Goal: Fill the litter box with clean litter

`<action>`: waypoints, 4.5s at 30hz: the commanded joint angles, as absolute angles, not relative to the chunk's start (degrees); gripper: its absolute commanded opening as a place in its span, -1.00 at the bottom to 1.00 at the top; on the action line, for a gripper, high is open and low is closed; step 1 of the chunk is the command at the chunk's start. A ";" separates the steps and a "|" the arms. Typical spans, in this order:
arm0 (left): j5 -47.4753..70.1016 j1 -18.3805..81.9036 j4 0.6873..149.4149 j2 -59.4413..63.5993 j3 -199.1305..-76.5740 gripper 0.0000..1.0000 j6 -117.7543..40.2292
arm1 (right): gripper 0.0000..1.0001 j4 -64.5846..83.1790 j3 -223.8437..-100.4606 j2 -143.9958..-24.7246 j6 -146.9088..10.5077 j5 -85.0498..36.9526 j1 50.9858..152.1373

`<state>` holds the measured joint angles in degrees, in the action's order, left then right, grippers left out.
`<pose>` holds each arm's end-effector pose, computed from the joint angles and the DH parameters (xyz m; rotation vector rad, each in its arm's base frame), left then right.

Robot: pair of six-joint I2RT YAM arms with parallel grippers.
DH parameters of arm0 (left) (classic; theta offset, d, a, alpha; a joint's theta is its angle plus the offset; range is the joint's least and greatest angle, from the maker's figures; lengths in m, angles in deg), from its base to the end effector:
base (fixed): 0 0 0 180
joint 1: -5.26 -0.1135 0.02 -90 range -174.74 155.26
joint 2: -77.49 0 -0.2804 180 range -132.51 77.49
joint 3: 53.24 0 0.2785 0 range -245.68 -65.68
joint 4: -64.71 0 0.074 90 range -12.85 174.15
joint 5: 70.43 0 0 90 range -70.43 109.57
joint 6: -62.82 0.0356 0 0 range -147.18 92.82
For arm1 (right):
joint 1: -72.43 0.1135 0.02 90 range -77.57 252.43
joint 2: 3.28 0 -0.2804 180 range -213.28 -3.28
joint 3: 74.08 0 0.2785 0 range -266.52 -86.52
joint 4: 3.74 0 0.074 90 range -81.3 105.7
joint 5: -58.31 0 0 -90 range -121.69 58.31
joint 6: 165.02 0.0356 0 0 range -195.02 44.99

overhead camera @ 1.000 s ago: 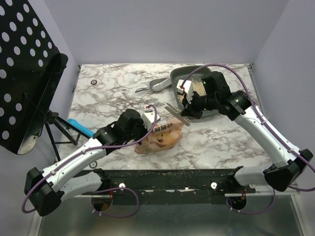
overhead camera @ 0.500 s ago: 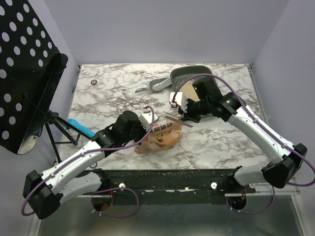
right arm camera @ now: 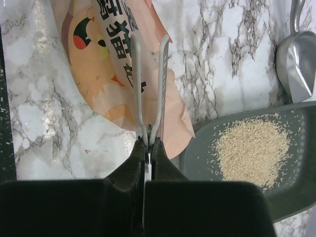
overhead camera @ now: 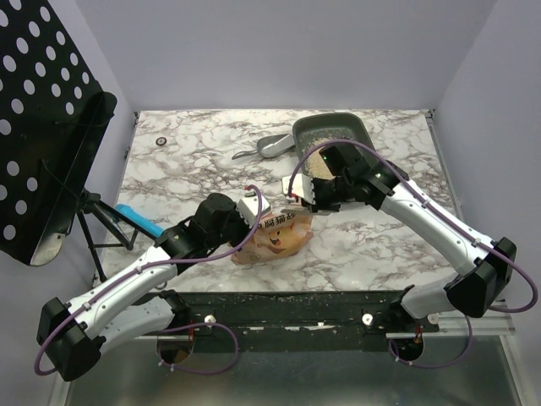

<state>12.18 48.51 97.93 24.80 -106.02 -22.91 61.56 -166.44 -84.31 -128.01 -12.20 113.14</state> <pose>0.1572 -0.1541 0.2772 0.9527 1.9739 -0.5291 0.2292 0.2129 0.3582 -1.8911 1.5842 0.3349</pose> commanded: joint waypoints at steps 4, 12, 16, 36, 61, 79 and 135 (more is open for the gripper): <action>10.70 48.51 94.12 26.33 -105.41 -1.00 -22.70 | -0.99 62.40 -166.15 -85.90 -135.04 -14.90 115.23; 11.05 49.03 93.77 28.00 -104.97 -1.00 -22.79 | -0.99 61.61 -164.83 -87.04 -136.62 -15.78 117.34; 11.31 49.56 93.68 28.53 -104.79 -1.00 -22.61 | -0.99 61.61 -164.83 -88.27 -136.98 -17.36 118.22; 14.39 51.05 93.41 29.93 -104.00 -1.00 -22.09 | -0.99 63.81 -169.13 -78.87 -130.48 -9.55 119.54; 13.51 53.78 89.37 33.28 -100.66 -1.00 -20.15 | -0.99 52.39 -167.11 -80.09 -133.11 17.18 118.31; 16.58 53.87 89.99 32.22 -101.10 -1.00 -20.77 | -0.99 50.54 -159.56 -76.67 -135.31 17.62 111.72; 17.47 53.87 90.69 33.45 -101.72 -1.00 -21.29 | -0.99 60.29 -165.44 -85.28 -135.48 2.24 108.99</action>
